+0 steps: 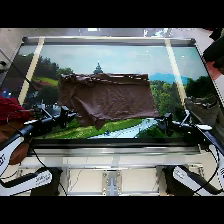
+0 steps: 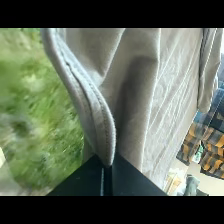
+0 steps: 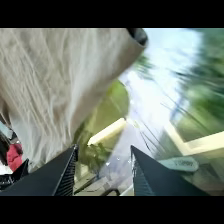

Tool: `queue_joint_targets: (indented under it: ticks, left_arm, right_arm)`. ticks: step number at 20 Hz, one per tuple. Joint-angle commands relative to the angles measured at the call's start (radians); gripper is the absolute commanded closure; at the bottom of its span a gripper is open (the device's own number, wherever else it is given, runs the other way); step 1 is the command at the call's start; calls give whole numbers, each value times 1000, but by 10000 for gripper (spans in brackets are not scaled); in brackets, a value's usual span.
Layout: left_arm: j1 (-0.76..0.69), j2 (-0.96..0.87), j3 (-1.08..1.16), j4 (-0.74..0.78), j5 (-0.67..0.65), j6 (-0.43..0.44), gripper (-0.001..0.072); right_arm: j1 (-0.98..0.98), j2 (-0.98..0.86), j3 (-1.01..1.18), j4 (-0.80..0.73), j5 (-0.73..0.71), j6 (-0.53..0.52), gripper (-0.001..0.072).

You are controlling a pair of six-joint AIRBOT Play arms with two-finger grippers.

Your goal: Fold the shirts.

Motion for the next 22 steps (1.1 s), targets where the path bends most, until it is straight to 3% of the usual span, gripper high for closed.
queue_joint_targets:
  ticks: [1,4,10,22]
  left_arm:
    - [0,1,1,1,-6,0,688]
    - [0,1,1,1,-6,0,689]
    - [0,1,1,1,-5,0,688]
    - [0,1,1,1,-5,1,689]
  right_arm:
    - [68,-90,10,135,-93,-140,283]
    - [68,-105,53,136,-144,-144,267]
    - [68,-126,60,99,-202,-42,270]
    - [104,-252,159,194,-273,-78,281]
